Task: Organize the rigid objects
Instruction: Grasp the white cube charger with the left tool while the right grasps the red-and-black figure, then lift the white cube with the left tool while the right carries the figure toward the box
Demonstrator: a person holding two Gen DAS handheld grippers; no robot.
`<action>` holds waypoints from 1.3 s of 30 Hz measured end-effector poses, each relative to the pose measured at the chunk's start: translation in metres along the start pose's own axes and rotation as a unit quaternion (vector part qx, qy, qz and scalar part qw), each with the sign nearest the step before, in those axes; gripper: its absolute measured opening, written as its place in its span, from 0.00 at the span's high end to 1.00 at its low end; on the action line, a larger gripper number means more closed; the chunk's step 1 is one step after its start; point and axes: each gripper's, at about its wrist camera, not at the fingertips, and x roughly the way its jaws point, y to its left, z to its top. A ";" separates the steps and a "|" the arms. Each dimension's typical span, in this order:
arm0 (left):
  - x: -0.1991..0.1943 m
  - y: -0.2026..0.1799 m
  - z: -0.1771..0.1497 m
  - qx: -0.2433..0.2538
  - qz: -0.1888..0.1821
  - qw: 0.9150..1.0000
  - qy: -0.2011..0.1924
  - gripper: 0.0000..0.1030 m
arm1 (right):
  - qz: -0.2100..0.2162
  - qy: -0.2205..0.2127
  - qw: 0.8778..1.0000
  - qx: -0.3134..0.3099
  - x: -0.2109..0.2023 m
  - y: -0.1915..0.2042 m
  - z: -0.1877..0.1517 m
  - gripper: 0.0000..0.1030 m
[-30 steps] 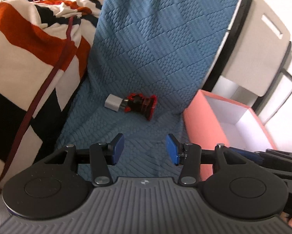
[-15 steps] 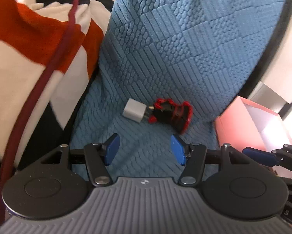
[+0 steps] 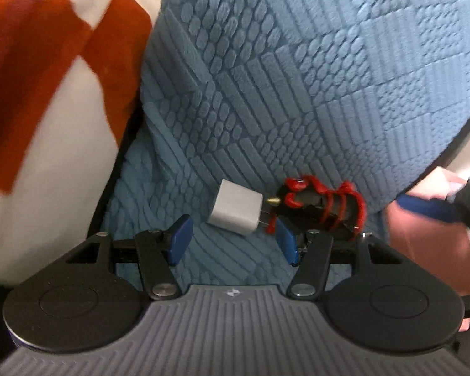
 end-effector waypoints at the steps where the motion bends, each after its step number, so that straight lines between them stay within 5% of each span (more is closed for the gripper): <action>1: 0.007 0.001 0.002 0.001 0.001 1.000 0.007 0.38 | -0.002 0.002 1.000 -0.013 0.007 0.001 0.002 0.30; 10: 0.038 0.000 0.013 0.022 -0.011 0.999 0.025 0.38 | -0.017 0.003 0.986 -0.165 0.054 0.029 0.009 0.30; 16: 0.052 -0.006 0.018 0.034 -0.011 0.999 0.026 0.39 | -0.023 0.021 0.977 -0.213 0.080 0.033 0.006 0.30; 29: 0.070 -0.017 0.022 0.049 0.008 0.998 0.029 0.47 | -0.024 0.031 0.966 -0.254 0.105 0.038 -0.018 0.37; 39: 0.054 -0.012 0.011 0.032 0.017 0.999 0.034 0.50 | -0.021 0.051 0.974 -0.218 0.107 0.034 -0.001 0.44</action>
